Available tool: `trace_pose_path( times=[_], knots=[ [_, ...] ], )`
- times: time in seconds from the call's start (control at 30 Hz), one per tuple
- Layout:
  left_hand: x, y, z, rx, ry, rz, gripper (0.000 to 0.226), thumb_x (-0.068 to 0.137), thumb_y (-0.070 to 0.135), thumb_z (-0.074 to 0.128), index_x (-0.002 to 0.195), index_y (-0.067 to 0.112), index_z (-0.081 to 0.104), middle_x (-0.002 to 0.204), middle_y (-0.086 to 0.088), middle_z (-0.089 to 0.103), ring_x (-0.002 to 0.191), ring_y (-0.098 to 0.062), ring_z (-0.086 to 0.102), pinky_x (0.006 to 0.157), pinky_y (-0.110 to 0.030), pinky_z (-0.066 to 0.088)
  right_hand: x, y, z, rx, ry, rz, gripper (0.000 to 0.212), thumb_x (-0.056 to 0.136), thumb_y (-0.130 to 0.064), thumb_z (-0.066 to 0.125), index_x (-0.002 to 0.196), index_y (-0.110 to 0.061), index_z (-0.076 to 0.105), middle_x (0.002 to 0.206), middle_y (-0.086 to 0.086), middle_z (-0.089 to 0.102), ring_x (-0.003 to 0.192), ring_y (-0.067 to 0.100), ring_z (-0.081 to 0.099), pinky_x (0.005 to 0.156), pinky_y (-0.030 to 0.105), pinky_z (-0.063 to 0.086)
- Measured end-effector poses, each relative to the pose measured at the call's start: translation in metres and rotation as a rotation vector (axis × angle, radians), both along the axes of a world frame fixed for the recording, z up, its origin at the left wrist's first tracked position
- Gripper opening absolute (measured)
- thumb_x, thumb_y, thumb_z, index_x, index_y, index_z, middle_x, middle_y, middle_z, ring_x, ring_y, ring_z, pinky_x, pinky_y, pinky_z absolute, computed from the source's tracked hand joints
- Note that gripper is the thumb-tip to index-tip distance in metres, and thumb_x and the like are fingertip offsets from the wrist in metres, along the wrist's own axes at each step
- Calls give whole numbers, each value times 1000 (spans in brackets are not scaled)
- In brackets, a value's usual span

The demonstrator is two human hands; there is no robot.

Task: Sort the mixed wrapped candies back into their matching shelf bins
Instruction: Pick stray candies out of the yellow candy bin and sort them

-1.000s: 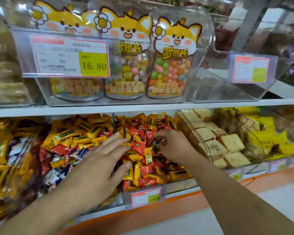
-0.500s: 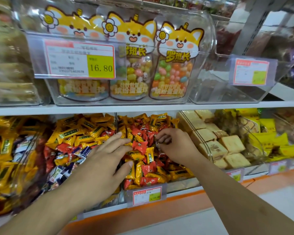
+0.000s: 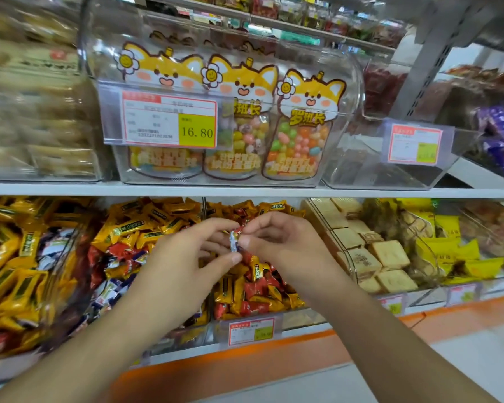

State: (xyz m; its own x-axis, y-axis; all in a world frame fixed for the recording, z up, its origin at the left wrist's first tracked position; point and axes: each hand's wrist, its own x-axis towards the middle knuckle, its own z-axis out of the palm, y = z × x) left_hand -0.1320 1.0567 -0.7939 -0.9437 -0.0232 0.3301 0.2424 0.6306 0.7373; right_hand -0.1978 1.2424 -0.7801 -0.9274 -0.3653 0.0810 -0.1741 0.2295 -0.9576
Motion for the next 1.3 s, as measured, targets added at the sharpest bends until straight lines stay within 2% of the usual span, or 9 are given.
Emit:
trace_pose_path(
  times=[0.13,0.23,0.3,0.43,0.53,0.8,1.03,1.2,1.3],
  knots=[
    [2,-28,2,-173,-26,154,45,93,37,71,135,47,56,114,23,65,99,10,60,83,-4,44,-20,23,-4,-8,-52,-190,5,92,-12,76,93,-17,75,92,3,78,93,23,75,84,50,60],
    [1,-43,-1,-312,-66,218,54,96,36,65,146,45,46,142,11,54,116,-8,59,99,-27,49,-40,46,-22,155,21,-302,13,93,-7,72,94,-20,74,91,0,78,94,19,74,90,49,59],
    [-1,-41,-2,-339,-85,142,56,99,40,59,151,46,39,152,18,41,126,-8,53,108,-29,44,-46,53,-35,377,142,-276,25,94,-4,66,101,-27,74,96,-7,76,95,6,70,92,41,58],
    [-4,-21,-11,-403,-156,-98,59,103,53,44,157,51,22,163,36,3,151,5,13,124,-25,20,-47,54,-53,809,288,-39,45,96,-22,72,138,-36,62,135,-13,63,126,9,55,105,31,50],
    [-8,-12,-26,-466,-215,-179,61,104,56,37,160,47,15,165,32,-8,147,11,-24,126,-28,4,-57,55,-66,952,442,13,39,93,-27,73,132,-34,68,128,-11,67,129,18,48,107,38,48],
    [-13,-13,-43,-540,-159,-187,61,102,59,32,159,37,28,166,25,3,144,10,-32,120,-23,-2,-64,63,-62,856,444,-137,16,92,-19,75,100,-32,75,95,-12,65,82,4,60,67,20,51],
    [-12,-13,-45,-531,-147,-183,60,103,58,34,158,35,31,166,24,6,146,8,-30,122,-24,0,-62,59,-53,891,692,-344,36,96,-20,66,131,-22,66,127,0,66,115,26,61,81,40,59],
    [-11,-14,-45,-536,-148,-186,64,102,63,28,158,34,29,166,24,5,146,8,-30,122,-24,0,-57,50,-56,753,551,-65,34,95,-5,67,121,-25,74,115,-9,68,102,6,61,82,9,46],
    [-12,-14,-46,-539,-138,-186,65,101,65,27,157,33,31,165,23,7,147,7,-29,123,-24,1,-58,50,-69,829,458,38,35,96,-4,65,123,-24,74,116,-7,70,101,5,62,82,12,48]
  ],
)
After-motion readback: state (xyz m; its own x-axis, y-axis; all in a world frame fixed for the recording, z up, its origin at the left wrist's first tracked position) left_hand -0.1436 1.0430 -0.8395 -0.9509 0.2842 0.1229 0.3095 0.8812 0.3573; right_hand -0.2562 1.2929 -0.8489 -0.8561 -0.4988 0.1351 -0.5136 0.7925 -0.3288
